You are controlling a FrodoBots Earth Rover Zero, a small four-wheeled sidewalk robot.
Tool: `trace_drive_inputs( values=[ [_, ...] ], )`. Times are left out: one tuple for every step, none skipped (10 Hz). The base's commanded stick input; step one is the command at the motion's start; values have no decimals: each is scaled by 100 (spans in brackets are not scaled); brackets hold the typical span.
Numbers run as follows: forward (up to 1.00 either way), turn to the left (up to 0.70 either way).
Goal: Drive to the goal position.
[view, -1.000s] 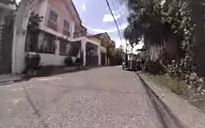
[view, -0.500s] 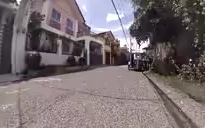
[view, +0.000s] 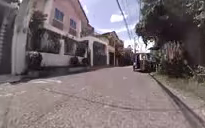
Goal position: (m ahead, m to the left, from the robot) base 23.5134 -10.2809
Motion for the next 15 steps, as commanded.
trace_drive_inputs(
  values=[
    [70,-16],
    [70,-4],
    [70,8],
    [70,8],
    [70,8],
    [70,8],
    [70,8],
    [70,8],
    [70,8],
    [70,8],
    [70,-18],
    [70,-27],
    [70,-27],
    [70,-27],
    [70,-13]
  ],
)
